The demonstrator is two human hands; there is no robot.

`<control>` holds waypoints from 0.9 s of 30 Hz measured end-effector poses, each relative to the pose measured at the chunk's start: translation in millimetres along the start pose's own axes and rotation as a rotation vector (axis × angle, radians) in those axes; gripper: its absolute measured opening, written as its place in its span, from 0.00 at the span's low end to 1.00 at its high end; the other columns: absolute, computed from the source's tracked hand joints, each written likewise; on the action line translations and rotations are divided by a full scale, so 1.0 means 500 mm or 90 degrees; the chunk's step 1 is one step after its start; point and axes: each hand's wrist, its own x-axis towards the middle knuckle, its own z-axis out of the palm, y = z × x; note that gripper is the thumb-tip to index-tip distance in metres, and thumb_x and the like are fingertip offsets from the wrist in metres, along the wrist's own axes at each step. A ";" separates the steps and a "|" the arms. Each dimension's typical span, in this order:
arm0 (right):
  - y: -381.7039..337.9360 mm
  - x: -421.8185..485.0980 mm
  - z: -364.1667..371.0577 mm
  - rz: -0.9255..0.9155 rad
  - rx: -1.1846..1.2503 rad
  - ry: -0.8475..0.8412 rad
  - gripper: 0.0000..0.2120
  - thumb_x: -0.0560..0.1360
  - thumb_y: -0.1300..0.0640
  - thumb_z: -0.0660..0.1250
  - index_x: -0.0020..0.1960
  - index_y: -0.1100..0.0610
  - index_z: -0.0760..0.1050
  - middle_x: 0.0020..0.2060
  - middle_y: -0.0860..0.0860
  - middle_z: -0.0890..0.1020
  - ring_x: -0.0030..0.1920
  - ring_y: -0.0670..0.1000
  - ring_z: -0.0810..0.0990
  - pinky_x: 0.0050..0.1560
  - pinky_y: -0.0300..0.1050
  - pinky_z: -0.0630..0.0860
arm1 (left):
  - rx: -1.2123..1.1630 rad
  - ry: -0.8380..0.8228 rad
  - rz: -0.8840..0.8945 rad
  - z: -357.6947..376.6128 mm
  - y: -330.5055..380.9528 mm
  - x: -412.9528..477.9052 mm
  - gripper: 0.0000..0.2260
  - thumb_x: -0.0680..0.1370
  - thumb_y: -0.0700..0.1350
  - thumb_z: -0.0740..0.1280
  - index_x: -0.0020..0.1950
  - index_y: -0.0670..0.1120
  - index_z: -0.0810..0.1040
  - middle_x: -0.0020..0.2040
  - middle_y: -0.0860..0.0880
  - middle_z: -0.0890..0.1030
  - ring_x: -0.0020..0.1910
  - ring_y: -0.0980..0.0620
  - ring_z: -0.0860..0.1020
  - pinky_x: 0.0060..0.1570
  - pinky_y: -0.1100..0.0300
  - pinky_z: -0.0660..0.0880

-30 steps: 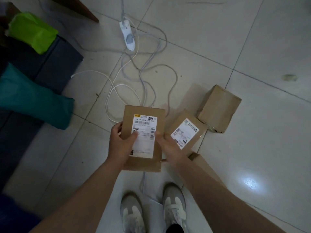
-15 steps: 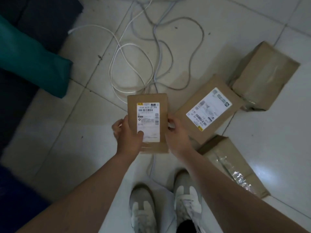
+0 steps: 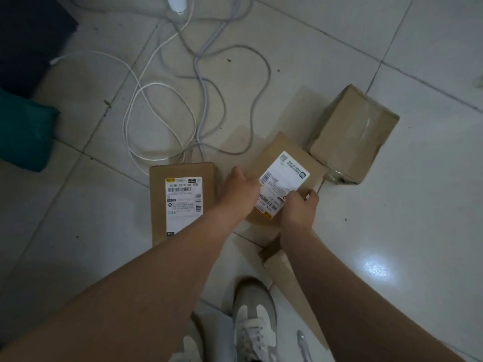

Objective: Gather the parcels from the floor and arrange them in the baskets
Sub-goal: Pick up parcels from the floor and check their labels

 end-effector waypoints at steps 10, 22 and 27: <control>-0.075 -0.073 0.009 -0.235 -0.041 0.072 0.20 0.79 0.61 0.54 0.65 0.52 0.78 0.53 0.44 0.79 0.50 0.44 0.75 0.52 0.38 0.70 | -0.191 0.081 0.010 -0.087 -0.030 -0.051 0.17 0.85 0.48 0.53 0.58 0.41 0.78 0.46 0.45 0.81 0.46 0.48 0.79 0.48 0.56 0.72; -0.120 -0.133 0.083 -0.254 -0.046 -0.168 0.12 0.81 0.53 0.61 0.44 0.54 0.79 0.35 0.50 0.81 0.35 0.48 0.76 0.41 0.48 0.74 | -0.403 0.174 0.008 -0.287 -0.016 -0.076 0.12 0.83 0.47 0.56 0.50 0.47 0.78 0.36 0.53 0.83 0.31 0.57 0.81 0.33 0.65 0.76; -0.114 -0.159 0.107 -0.199 -0.075 -0.241 0.21 0.83 0.42 0.54 0.47 0.52 0.81 0.44 0.52 0.86 0.47 0.50 0.83 0.56 0.52 0.78 | -0.339 0.181 0.039 -0.321 -0.036 -0.087 0.11 0.81 0.47 0.63 0.63 0.51 0.75 0.46 0.50 0.84 0.35 0.56 0.81 0.32 0.66 0.77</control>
